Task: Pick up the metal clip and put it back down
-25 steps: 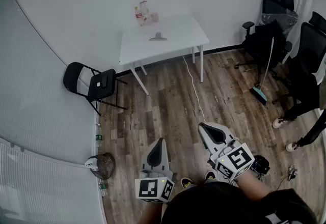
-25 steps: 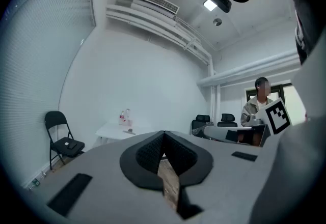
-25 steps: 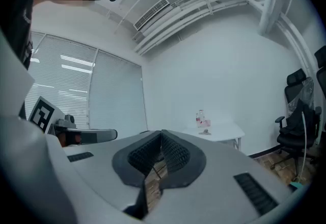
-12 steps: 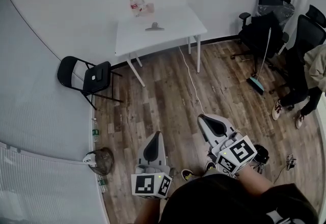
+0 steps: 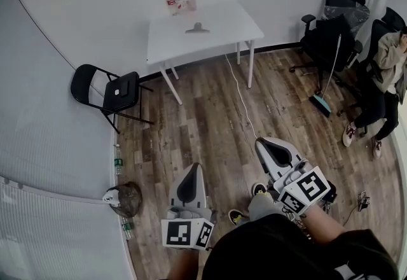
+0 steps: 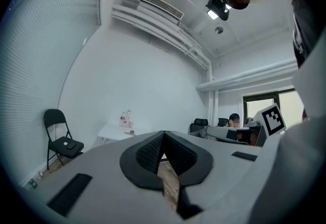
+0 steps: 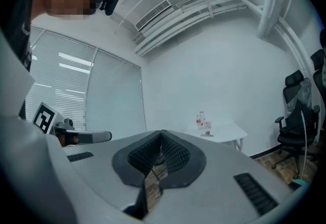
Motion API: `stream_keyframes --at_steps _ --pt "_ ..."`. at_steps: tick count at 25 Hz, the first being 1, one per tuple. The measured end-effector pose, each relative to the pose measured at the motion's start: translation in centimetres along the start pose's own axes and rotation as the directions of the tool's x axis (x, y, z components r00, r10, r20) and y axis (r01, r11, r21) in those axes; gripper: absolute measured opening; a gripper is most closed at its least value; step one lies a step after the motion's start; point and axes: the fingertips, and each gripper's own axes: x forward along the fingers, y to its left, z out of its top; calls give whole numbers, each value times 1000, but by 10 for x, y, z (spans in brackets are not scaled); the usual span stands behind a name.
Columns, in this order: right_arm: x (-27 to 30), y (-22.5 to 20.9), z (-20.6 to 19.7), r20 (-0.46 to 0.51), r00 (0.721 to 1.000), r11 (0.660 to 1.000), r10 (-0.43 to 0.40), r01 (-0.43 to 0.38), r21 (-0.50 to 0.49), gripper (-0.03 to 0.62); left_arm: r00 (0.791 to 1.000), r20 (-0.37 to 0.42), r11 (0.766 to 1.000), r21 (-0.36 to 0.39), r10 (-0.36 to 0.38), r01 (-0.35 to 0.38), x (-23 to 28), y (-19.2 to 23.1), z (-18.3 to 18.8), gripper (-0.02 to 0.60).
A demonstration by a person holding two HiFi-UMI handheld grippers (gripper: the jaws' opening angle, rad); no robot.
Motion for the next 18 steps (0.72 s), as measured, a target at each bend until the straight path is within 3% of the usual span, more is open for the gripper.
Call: stream_keyframes --at_steps 18 --pt "36 -22 3 21 1000 1000 1 -1 20 17 1000 -1 1000 5 -2 2 34 22 6 14"
